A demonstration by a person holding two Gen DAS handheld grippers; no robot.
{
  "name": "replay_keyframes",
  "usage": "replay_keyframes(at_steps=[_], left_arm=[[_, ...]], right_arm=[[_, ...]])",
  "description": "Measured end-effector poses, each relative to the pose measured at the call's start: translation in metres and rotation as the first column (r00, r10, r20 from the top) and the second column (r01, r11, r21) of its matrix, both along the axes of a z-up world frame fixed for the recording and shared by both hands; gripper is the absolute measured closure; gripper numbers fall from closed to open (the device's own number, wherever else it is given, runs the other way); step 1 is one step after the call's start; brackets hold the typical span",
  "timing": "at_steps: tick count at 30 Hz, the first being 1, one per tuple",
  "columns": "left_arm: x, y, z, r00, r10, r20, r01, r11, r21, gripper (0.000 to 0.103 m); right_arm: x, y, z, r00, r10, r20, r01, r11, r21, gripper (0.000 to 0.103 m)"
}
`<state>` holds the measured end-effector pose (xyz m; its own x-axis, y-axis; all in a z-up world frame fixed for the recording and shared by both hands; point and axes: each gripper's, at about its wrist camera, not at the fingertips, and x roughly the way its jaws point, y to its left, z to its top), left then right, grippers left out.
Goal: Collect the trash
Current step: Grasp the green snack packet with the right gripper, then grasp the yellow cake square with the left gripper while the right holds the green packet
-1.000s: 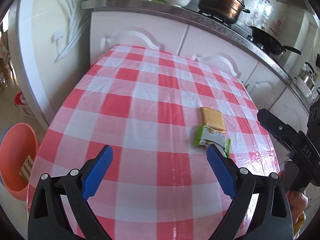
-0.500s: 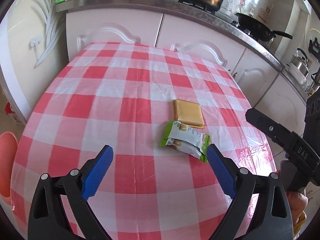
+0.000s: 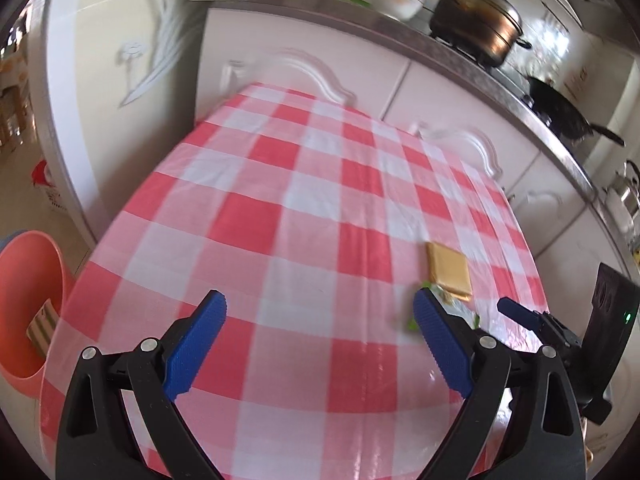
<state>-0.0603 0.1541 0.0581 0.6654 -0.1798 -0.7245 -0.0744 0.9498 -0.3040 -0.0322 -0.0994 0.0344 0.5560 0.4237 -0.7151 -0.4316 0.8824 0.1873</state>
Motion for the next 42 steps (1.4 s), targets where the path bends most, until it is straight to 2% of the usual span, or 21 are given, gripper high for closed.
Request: replay_keyframes(at_steps=[6,7,8,9,18,22,24,28,31,35,39,42], left_arm=[[0.005,0.006,-0.006,1.000,0.002,-0.013,-0.003,1.000,-0.013,0.009],[0.006,0.005,-0.008,1.000,-0.001,-0.016,0.001,1.000,-0.014,0.009],[0.007,0.005,-0.009,1.000,-0.005,-0.019,0.005,1.000,-0.014,0.009],[0.008,0.004,-0.011,1.000,-0.008,-0.022,0.008,1.000,-0.015,0.009],[0.016,-0.003,-0.018,0.999,-0.032,-0.035,0.031,0.999,-0.030,0.009],[0.019,-0.012,-0.020,0.998,-0.053,-0.039,0.052,0.998,-0.029,0.009],[0.020,-0.016,-0.021,0.997,-0.064,-0.042,0.063,0.998,-0.027,0.009],[0.023,-0.027,-0.022,0.995,-0.090,-0.042,0.089,0.996,-0.016,0.009],[0.027,-0.039,-0.021,0.993,-0.115,-0.039,0.116,0.993,0.005,0.009],[0.032,-0.063,-0.021,0.985,-0.167,-0.039,0.169,0.985,0.036,0.009],[0.041,-0.097,-0.021,0.973,-0.229,-0.039,0.231,0.968,0.097,0.009],[0.047,-0.121,-0.021,0.961,-0.275,-0.032,0.277,0.952,0.132,0.009]], right_arm=[[0.002,0.022,-0.006,0.999,0.051,0.013,-0.050,0.994,-0.097,0.009],[0.003,0.025,-0.008,0.998,0.060,0.012,-0.058,0.992,-0.113,0.017],[0.003,0.027,-0.010,0.998,0.067,0.005,-0.066,0.991,-0.120,0.029],[0.004,0.029,-0.012,0.997,0.071,-0.009,-0.071,0.989,-0.127,0.033],[0.001,0.026,-0.013,0.998,0.067,-0.011,-0.068,0.990,-0.123,0.048],[0.001,0.021,-0.012,0.998,0.068,-0.013,-0.069,0.992,-0.108,0.063],[0.001,0.019,-0.011,0.998,0.062,-0.012,-0.063,0.993,-0.102,0.065],[0.001,0.006,-0.006,0.999,0.038,-0.012,-0.038,0.998,-0.043,0.067],[0.005,-0.018,0.006,1.000,-0.003,-0.017,0.005,0.997,0.074,0.067],[0.013,-0.059,0.015,0.993,-0.120,-0.015,0.121,0.975,0.188,0.067],[0.018,-0.092,0.017,0.971,-0.237,-0.003,0.231,0.943,0.238,0.067],[0.020,-0.108,0.018,0.958,-0.287,-0.001,0.276,0.922,0.270,0.067]])
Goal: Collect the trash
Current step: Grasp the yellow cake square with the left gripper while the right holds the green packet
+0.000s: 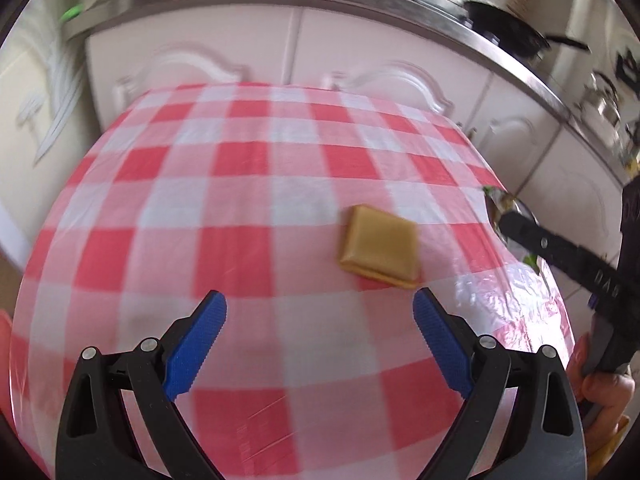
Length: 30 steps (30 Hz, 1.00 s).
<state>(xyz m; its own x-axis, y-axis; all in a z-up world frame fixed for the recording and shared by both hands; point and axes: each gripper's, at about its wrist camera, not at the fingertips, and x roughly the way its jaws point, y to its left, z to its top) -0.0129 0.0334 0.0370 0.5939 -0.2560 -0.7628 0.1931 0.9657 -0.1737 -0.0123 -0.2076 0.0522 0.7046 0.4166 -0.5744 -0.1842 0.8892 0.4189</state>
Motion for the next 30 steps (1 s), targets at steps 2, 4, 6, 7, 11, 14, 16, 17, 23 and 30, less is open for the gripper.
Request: replay_keyframes(at_steps=[2,4,6,7,11,14,16,17,23,30], left_arm=[[0.007,-0.020,0.000,0.999,-0.049,0.011,0.049,0.999,0.023,0.009],[0.015,-0.034,-0.003,0.997,-0.077,0.012,0.077,0.995,0.057,0.009],[0.023,-0.048,-0.007,0.995,-0.103,0.011,0.102,0.991,0.086,0.009],[0.025,-0.052,-0.007,0.993,-0.114,0.011,0.112,0.989,0.091,0.009],[0.039,-0.063,-0.012,0.991,-0.134,0.003,0.133,0.985,0.109,0.009],[0.045,-0.065,-0.014,0.991,-0.131,0.006,0.129,0.985,0.113,0.013],[0.049,-0.067,-0.016,0.991,-0.130,-0.008,0.130,0.985,0.113,0.026],[0.052,-0.067,-0.019,0.992,-0.128,-0.018,0.129,0.986,0.110,0.030],[0.053,-0.071,-0.023,0.992,-0.123,-0.006,0.123,0.985,0.124,0.038],[0.050,-0.069,-0.022,0.996,-0.094,0.005,0.092,0.987,0.130,0.041]], right_arm=[[0.002,-0.008,0.000,1.000,-0.026,0.007,0.026,1.000,0.012,0.067],[0.002,-0.014,-0.001,0.999,-0.041,0.008,0.040,0.999,0.014,0.066],[0.004,-0.019,-0.004,0.999,-0.052,0.005,0.052,0.998,0.028,0.066],[0.005,-0.020,-0.005,0.999,-0.054,0.003,0.054,0.998,0.034,0.066],[0.005,-0.026,-0.005,0.999,-0.050,0.002,0.050,0.995,0.084,0.066],[0.003,-0.027,-0.004,0.999,-0.049,0.006,0.048,0.994,0.093,0.066],[0.004,-0.028,-0.005,0.999,-0.047,0.002,0.046,0.994,0.101,0.066],[0.004,-0.029,-0.005,0.999,-0.047,0.000,0.047,0.993,0.105,0.066],[0.005,-0.030,-0.005,0.999,-0.043,-0.002,0.043,0.992,0.118,0.066],[0.006,-0.028,-0.006,0.999,-0.035,-0.010,0.036,0.992,0.120,0.066]])
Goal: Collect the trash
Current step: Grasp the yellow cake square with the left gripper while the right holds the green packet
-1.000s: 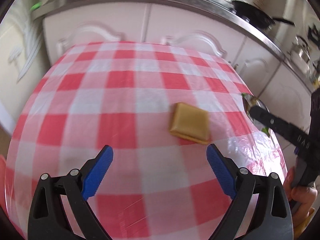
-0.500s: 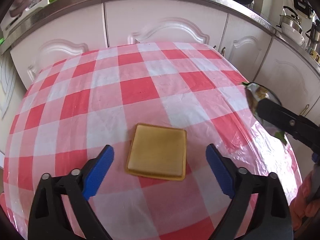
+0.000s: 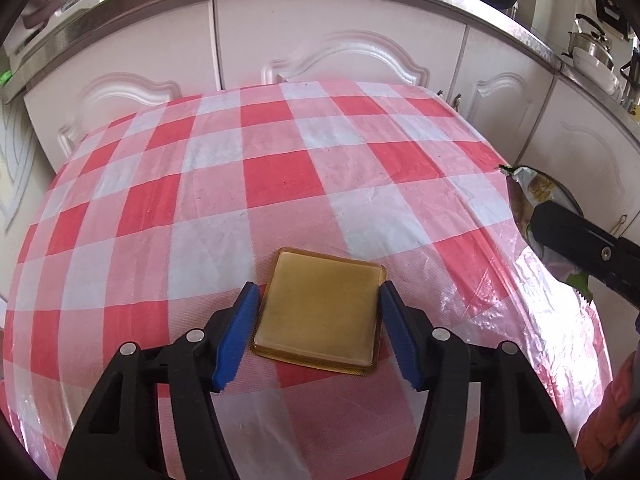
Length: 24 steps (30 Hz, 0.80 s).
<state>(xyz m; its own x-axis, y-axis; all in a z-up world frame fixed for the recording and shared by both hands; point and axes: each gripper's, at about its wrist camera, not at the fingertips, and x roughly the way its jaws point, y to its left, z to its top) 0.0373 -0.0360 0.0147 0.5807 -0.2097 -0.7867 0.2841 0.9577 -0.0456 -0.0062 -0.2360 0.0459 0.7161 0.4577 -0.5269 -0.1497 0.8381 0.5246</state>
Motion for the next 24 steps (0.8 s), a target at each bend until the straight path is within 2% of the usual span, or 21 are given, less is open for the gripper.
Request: replay_keyframes(at_steps=[12,24], left_arm=[[-0.012,0.030,0.014,0.997,0.082,0.006,-0.081,0.995,-0.063,0.041],[-0.036,0.065,0.021,0.992,0.122,0.007,-0.121,0.990,-0.078,0.041]], right_arm=[[0.004,0.003,-0.004,1.000,0.018,-0.023,-0.018,0.999,0.027,0.066],[0.005,0.013,-0.012,0.998,0.029,-0.051,-0.026,0.998,0.050,0.066]])
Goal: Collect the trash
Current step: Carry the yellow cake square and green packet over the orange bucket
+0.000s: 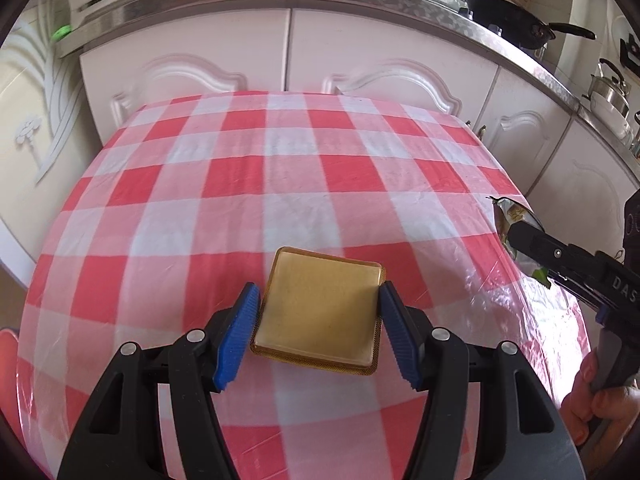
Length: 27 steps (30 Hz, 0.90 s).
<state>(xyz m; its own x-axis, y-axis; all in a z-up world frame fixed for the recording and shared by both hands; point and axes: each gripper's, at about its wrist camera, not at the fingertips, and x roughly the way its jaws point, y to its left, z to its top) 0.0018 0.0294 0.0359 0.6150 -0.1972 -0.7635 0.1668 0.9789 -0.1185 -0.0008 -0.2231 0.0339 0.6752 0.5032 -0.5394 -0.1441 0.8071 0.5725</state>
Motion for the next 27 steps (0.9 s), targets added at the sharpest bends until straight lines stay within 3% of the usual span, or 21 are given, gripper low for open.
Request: replay_keyframes(at_steps=[27], left_arm=[[-0.054,0.114,0.007,0.991,0.131,0.024,-0.130,0.991,-0.024,0.041]], right_arm=[[-0.007,0.085,-0.002,0.994,0.105,0.007,-0.103,0.986,-0.132,0.066]])
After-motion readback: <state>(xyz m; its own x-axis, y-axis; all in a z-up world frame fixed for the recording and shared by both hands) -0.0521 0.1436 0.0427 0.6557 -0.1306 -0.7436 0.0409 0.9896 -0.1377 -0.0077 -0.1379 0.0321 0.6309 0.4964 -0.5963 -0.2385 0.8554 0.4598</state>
